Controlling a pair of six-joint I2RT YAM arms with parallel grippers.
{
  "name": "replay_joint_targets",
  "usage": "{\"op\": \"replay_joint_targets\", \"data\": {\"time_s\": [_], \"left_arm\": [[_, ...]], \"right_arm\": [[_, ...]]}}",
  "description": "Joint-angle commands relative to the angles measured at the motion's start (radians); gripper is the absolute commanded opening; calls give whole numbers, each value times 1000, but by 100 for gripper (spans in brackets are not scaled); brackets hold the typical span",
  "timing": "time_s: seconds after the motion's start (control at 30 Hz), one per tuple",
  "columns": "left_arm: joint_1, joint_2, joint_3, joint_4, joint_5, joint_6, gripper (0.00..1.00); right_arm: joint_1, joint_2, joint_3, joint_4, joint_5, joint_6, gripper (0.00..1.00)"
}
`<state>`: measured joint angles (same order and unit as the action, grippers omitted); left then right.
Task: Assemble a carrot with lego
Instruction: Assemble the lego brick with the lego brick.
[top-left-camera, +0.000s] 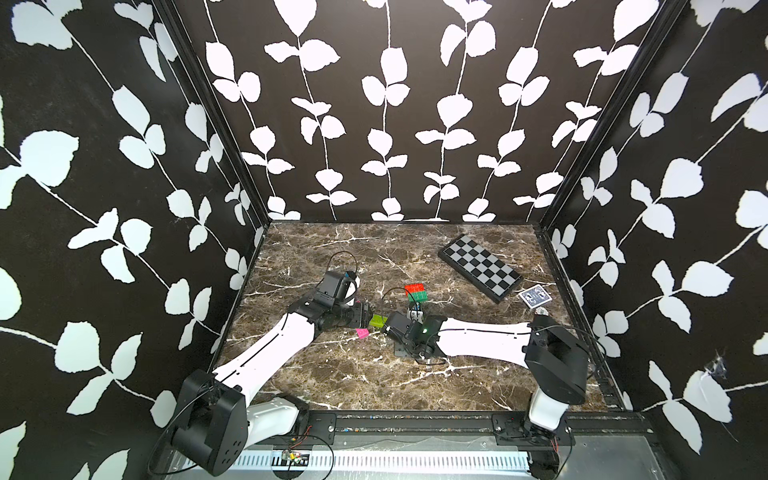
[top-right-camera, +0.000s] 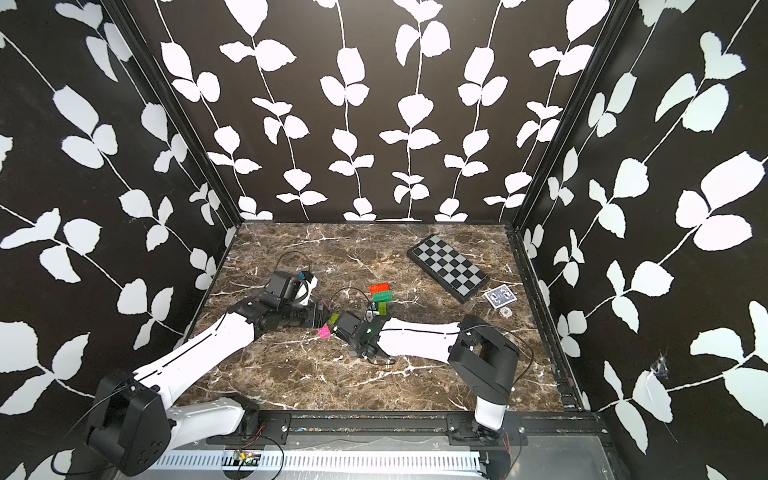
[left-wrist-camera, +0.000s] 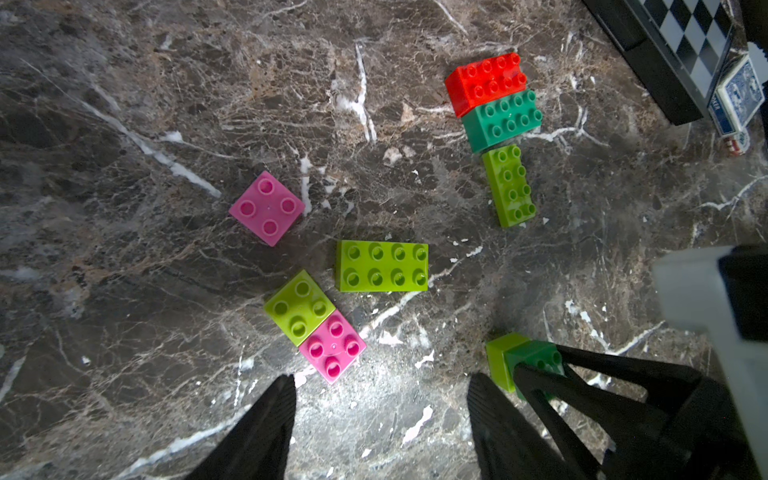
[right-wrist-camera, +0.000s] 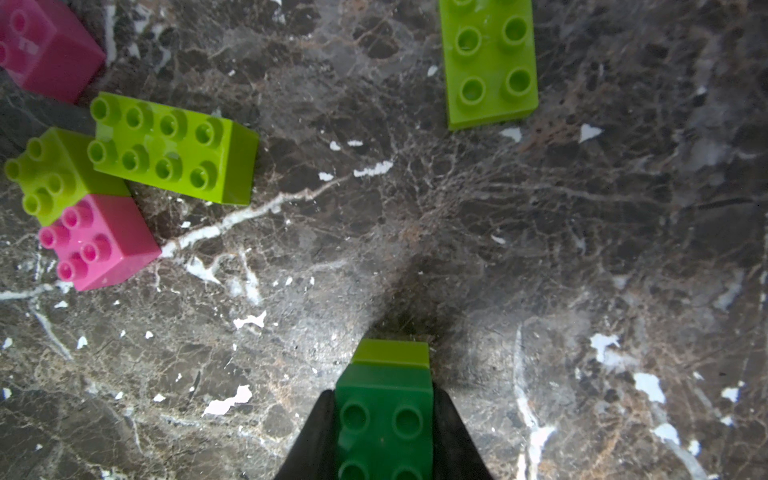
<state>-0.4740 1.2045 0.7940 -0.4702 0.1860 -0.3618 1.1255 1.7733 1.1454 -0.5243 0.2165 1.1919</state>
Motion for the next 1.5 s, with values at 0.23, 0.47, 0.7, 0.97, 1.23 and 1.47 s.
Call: {"op": "replay_joint_targets", "data": {"time_s": [0.23, 0.47, 0.7, 0.97, 1.23, 1.47], "left_arm": [[6, -37, -19, -4, 4, 16, 68], [6, -40, -24, 4, 3, 16, 68], [6, -40, -26, 7, -2, 14, 68], [7, -36, -26, 13, -5, 14, 68], [6, -33, -29, 15, -14, 7, 68], [7, -23, -25, 18, -10, 6, 68]], "right_arm": [[5, 12, -6, -55, 3, -20, 21], [-17, -3, -58, -20, 14, -104, 20], [-33, -3, -101, 42, 31, -170, 20], [-73, -18, -127, 77, 75, -274, 20], [-69, 54, -119, 59, 52, -209, 19], [-67, 59, -212, 149, 25, -166, 19]]}}
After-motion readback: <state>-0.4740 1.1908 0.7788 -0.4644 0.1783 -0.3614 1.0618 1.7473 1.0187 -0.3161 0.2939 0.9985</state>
